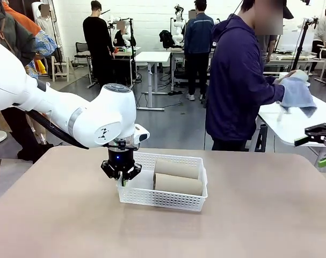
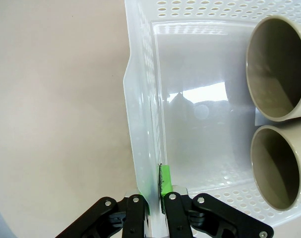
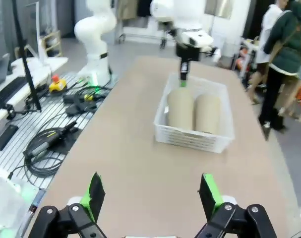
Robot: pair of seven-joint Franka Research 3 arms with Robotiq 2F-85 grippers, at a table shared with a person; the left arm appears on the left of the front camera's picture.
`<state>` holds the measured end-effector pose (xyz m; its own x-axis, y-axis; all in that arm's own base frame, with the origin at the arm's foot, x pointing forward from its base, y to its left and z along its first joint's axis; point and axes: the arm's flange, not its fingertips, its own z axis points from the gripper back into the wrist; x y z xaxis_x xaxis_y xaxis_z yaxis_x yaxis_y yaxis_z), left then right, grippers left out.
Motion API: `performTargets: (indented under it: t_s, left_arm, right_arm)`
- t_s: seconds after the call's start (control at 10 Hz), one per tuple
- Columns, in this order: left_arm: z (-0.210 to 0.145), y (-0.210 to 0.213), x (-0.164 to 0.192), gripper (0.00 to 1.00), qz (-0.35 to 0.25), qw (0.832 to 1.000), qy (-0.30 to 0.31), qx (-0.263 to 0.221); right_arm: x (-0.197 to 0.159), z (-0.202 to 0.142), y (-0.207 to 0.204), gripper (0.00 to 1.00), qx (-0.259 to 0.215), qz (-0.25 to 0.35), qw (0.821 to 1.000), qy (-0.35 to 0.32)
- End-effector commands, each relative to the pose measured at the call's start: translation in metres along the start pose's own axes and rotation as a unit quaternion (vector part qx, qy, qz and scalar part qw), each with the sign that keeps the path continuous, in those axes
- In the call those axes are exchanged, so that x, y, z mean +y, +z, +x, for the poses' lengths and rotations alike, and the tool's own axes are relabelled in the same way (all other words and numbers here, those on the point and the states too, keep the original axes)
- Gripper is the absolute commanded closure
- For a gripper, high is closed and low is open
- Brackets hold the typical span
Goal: Clean and organize the cups into the basket.
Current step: Pick up the Reusable plastic cup from the right side of the table and stack it inside the Organizing basket in the center of the table.
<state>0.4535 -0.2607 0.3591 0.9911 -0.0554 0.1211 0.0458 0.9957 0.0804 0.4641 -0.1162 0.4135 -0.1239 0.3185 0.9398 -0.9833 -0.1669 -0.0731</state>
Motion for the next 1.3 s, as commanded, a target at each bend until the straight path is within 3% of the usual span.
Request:
performTargets:
  t_s: [0.0, 0.3, 0.4, 1.2]
  left_arm:
    - [0.000, 0.000, -0.002, 1.00, 0.004, 1.000, 0.000, 0.002]
    - [0.000, 0.000, -0.002, 1.00, 0.004, 1.000, 0.000, 0.002]
    - [0.000, 0.000, -0.002, 1.00, 0.004, 1.000, 0.000, 0.002]
    - [0.000, 0.000, -0.002, 1.00, 0.004, 1.000, 0.000, 0.002]
  right_arm:
    - [-0.025, -0.009, 0.011, 0.00, -0.038, -0.024, 0.999, 0.003]
    - [-0.035, -0.036, 0.025, 0.00, -0.029, -0.027, 0.998, -0.038]
    - [-0.022, -0.032, 0.018, 0.00, -0.029, -0.027, 0.999, -0.014]
    - [-0.022, -0.032, 0.018, 0.00, -0.029, -0.027, 0.999, -0.014]
